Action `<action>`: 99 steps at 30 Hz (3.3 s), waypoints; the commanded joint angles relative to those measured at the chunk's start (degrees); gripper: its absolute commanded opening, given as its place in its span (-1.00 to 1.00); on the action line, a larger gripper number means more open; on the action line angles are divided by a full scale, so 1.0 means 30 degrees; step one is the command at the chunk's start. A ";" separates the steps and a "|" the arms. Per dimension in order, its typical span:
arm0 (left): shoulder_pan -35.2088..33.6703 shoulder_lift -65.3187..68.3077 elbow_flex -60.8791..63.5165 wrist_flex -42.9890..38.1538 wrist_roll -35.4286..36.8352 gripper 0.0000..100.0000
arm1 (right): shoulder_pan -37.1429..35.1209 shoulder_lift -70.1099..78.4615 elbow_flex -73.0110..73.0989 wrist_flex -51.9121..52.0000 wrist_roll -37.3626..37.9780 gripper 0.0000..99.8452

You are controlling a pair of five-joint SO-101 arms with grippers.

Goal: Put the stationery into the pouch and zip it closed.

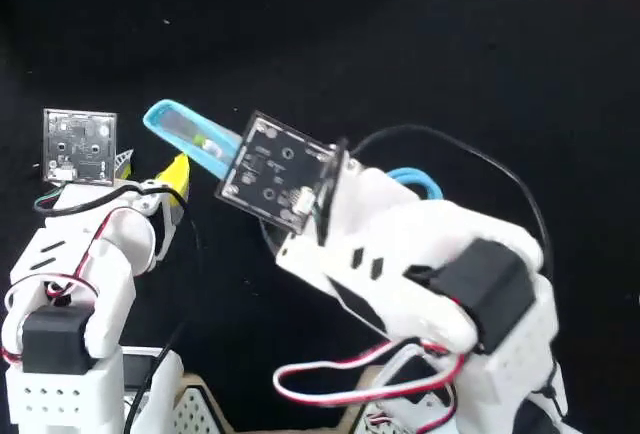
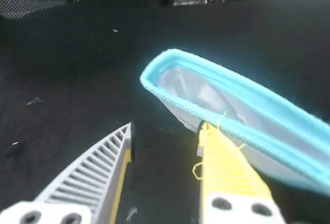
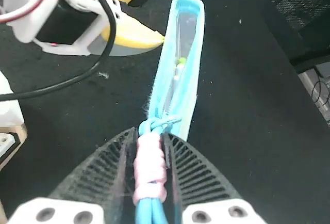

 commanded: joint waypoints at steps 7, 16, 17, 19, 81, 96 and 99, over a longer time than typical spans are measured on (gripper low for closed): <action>0.1509 -0.0147 -0.0103 -0.0586 0.0264 -0.58 | 0.2696 -0.2593 0.4527 -0.2462 -0.0117 -0.98; 0.1568 -0.0264 0.2945 -0.5421 0.1084 -0.58 | 0.2755 -0.6403 0.8601 -0.5128 -0.0147 -0.98; 0.1597 -0.0293 0.3004 -0.5333 0.1670 -0.58 | 0.2755 -0.6696 0.8747 -0.5245 -0.0147 -0.98; 0.1568 -0.0352 0.2974 -0.5070 0.2842 -0.58 | 0.2755 -0.7048 0.8982 -0.5421 -0.0147 -0.98; 0.5319 -1.0139 0.9216 -0.2637 0.1436 -0.48 | 0.2784 -0.7223 1.0388 -0.9817 -0.0147 -0.98; 0.8689 -1.0549 0.7751 -0.0967 0.4864 -0.47 | 0.2784 -0.7106 1.0388 -0.9963 -0.0147 -0.98; 0.9656 -1.0549 0.8747 -0.2432 0.4659 -0.48 | 0.2784 -0.7106 1.0388 -0.9993 -0.0117 -0.98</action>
